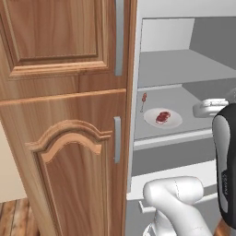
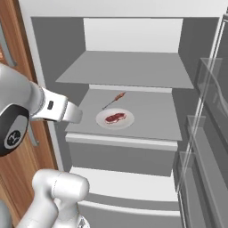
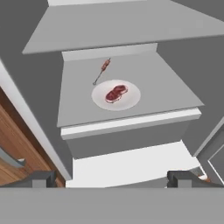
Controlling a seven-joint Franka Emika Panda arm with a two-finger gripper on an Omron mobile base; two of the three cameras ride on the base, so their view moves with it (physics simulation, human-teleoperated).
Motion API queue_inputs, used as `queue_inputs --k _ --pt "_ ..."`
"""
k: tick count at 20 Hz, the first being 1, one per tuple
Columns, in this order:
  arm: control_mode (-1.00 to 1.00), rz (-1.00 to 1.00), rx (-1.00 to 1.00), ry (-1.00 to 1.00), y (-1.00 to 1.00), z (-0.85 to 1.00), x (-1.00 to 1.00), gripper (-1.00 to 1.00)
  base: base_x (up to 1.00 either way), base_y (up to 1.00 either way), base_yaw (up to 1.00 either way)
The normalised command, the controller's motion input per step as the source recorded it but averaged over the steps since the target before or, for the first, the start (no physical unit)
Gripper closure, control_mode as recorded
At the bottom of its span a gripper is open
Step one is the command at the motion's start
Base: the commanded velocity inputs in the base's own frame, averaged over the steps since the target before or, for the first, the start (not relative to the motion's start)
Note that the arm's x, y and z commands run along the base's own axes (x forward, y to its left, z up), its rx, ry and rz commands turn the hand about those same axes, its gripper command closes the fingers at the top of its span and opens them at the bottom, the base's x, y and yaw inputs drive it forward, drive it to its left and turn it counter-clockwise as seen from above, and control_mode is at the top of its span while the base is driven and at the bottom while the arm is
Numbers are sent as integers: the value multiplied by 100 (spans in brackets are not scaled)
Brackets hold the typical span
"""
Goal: Retrieve the steak from the fridge and place it on the saucepan with marinade on the stove.
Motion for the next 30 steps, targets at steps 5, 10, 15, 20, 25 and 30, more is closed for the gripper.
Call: queue_inputs --k 5,10,15,20,25,30 --pt "-100 0 0 -6 -8 -74 0 -100 0 0 0" --pt "-100 0 0 -10 0 -50 19 -100 0 0 0" --pt "-100 0 0 -1 0 -7 53 -100 0 0 0" --pt "-100 0 0 0 0 -11 62 -100 0 0 0" --pt "-100 0 0 0 0 -28 66 -100 0 0 0" --pt "-100 0 0 1 0 -20 71 -100 0 0 0"
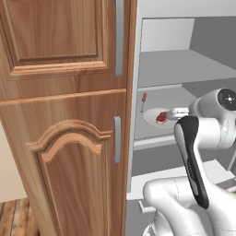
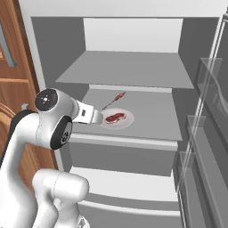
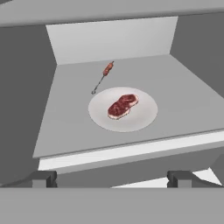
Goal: Retrieve the steak from the fridge and place it on the saucepan with marinade on the stove.
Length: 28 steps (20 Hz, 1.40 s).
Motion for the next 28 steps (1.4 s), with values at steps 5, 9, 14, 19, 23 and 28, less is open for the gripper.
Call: queue_inputs --k 5,9,14,19,23,28 --pt "-100 0 0 3 0 -15 71 -100 0 0 0" --pt "-100 0 1 4 -1 -28 49 -100 0 0 0" --pt "-100 0 4 6 -9 -34 34 -100 0 0 0" --pt "-100 0 3 5 -6 -28 40 -100 0 0 0" --pt "-100 0 0 2 -1 -18 49 -100 0 0 0" --pt "-100 0 0 2 -18 -13 48 -100 0 0 0"
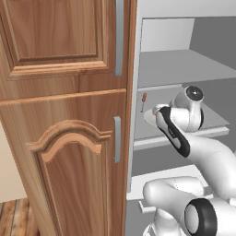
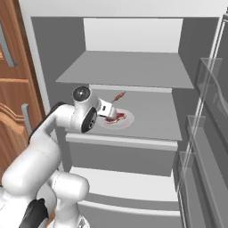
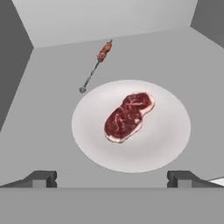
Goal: Retrieve the steak from the fridge and place it on the saucepan with marinade on the stove.
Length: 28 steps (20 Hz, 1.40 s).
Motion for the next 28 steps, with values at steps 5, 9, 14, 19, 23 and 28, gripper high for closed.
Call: queue_inputs --k 5,9,14,19,23,28 --pt "-100 -1 1 1 -34 -25 30 -100 0 0 0" --pt "-100 0 0 0 -25 -39 16 -100 0 0 0" --pt "-100 -1 0 1 -10 -25 24 -100 0 0 0" --pt "-100 -3 0 8 -2 -1 23 -100 0 0 0" --pt "-100 -4 0 12 0 0 14 -100 0 0 0" --pt "-100 -3 0 13 0 -4 5 -100 0 0 0"
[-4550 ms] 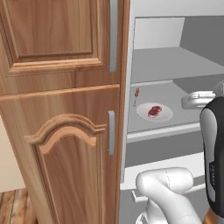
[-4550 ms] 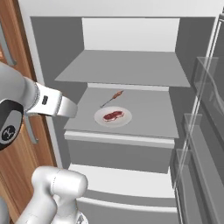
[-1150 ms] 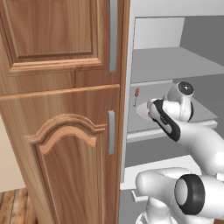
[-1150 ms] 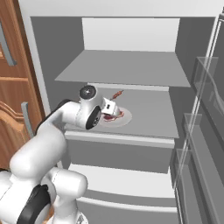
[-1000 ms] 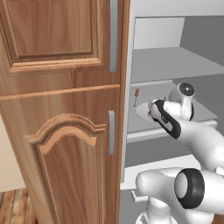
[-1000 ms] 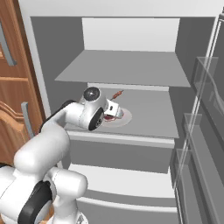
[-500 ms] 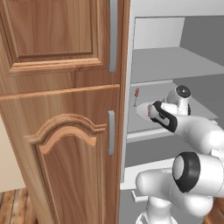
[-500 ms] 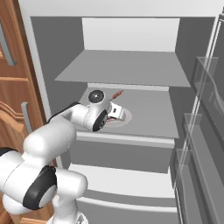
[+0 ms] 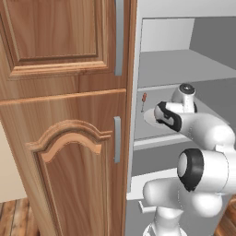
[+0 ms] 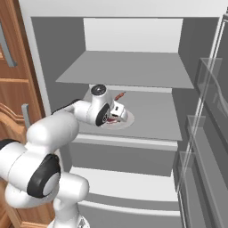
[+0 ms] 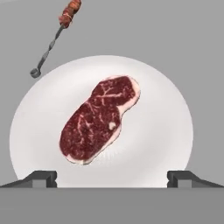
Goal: Retrieve the steak from the fridge and place it on the saucepan with marinade on the stove.
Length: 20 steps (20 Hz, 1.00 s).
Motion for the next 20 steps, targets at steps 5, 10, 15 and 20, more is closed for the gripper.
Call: queue_inputs --k 5,10,15,20 --pt "-100 0 0 3 0 -18 1 -100 0 0 0" --pt "-100 0 0 0 3 -16 0 -100 0 0 0" --pt "-100 0 0 -4 0 -13 0 -100 0 0 0" --pt "-100 0 0 -12 2 -7 0 -100 0 0 0"
